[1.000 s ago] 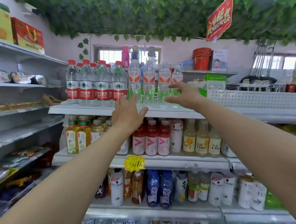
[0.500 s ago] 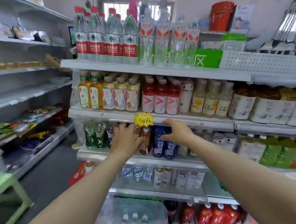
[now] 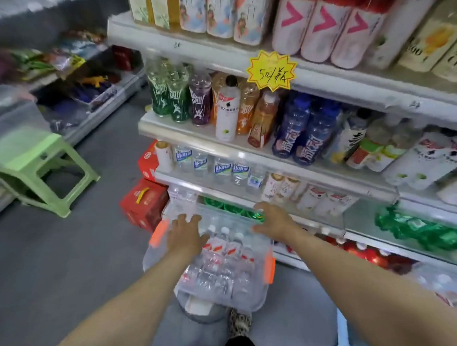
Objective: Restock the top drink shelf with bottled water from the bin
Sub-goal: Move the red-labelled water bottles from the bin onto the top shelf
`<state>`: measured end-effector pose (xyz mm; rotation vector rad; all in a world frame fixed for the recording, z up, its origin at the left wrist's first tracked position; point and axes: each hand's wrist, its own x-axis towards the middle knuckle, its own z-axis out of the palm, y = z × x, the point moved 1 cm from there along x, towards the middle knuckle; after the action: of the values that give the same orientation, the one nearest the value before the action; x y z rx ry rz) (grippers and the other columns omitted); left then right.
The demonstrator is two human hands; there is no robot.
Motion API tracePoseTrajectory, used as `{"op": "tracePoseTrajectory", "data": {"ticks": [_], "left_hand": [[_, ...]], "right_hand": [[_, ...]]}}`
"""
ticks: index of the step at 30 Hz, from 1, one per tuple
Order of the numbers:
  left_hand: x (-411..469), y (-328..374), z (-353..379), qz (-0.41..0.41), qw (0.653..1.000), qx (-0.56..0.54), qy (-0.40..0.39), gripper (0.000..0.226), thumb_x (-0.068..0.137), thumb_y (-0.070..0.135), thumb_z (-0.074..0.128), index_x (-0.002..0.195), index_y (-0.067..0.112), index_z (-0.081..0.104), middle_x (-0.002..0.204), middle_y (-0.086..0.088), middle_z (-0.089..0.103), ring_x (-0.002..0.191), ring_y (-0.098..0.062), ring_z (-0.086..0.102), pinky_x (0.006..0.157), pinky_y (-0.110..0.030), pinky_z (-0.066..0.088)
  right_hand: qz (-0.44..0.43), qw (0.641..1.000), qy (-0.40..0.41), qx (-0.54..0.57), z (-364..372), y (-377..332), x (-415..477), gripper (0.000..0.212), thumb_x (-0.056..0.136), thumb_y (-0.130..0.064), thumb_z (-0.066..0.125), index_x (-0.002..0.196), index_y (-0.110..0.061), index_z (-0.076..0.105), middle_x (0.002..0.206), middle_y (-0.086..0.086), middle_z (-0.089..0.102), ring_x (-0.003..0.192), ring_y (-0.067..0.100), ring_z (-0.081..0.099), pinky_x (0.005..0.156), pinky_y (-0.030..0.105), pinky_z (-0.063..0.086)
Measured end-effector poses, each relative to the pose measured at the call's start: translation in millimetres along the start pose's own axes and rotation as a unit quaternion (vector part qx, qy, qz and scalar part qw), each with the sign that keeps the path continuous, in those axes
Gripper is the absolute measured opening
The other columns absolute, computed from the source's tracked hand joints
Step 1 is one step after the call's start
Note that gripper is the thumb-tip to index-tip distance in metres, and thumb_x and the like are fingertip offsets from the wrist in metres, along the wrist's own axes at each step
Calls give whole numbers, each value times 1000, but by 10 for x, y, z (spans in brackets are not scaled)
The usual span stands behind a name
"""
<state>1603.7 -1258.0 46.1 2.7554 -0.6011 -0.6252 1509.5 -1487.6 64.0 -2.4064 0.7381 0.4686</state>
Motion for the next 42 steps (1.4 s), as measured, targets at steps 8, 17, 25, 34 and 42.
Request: {"op": "tracePoseTrajectory", "data": {"ticks": [8, 17, 25, 34, 42], "left_hand": [[113, -486, 1108, -83, 996, -2, -35, 54, 94, 52, 56, 141, 27, 48, 141, -8, 45, 130, -30, 43, 103, -42, 40], [269, -706, 1808, -130, 991, 6, 9, 47, 102, 47, 37, 127, 18, 65, 130, -13, 62, 124, -33, 53, 114, -48, 29], [338, -689, 1958, -173, 983, 50, 25, 65, 99, 55, 18, 128, 17, 62, 133, -6, 62, 128, -27, 52, 116, -47, 27], [371, -711, 1995, -192, 980, 51, 17, 63, 99, 56, 17, 130, 19, 59, 133, -2, 62, 130, -23, 50, 116, -44, 28], [363, -712, 1977, -170, 984, 37, 32, 59, 99, 54, 21, 128, 18, 58, 126, 0, 65, 123, -23, 55, 112, -43, 33]], "right_hand": [[51, 990, -117, 62, 902, 394, 617, 73, 84, -35, 81, 145, -15, 47, 143, 8, 55, 122, 20, 57, 85, 20, 43], [154, 958, -162, 178, 1570, 428, 1342, 65, 80, -46, 83, 129, -8, 65, 117, 6, 72, 105, 27, 71, 75, 26, 53], [195, 943, -197, 182, 1895, 239, 1850, 90, 86, -58, 73, 149, -3, 40, 120, 10, 63, 86, 18, 65, 68, 25, 48], [239, 943, -164, 164, 2107, 200, 2023, 90, 77, -62, 79, 142, -9, 46, 122, 11, 65, 106, 31, 66, 85, 41, 59], [223, 923, -66, 307, 2174, 81, 1762, 72, 88, -36, 78, 145, -12, 41, 125, 6, 57, 77, 16, 71, 57, 29, 56]]}}
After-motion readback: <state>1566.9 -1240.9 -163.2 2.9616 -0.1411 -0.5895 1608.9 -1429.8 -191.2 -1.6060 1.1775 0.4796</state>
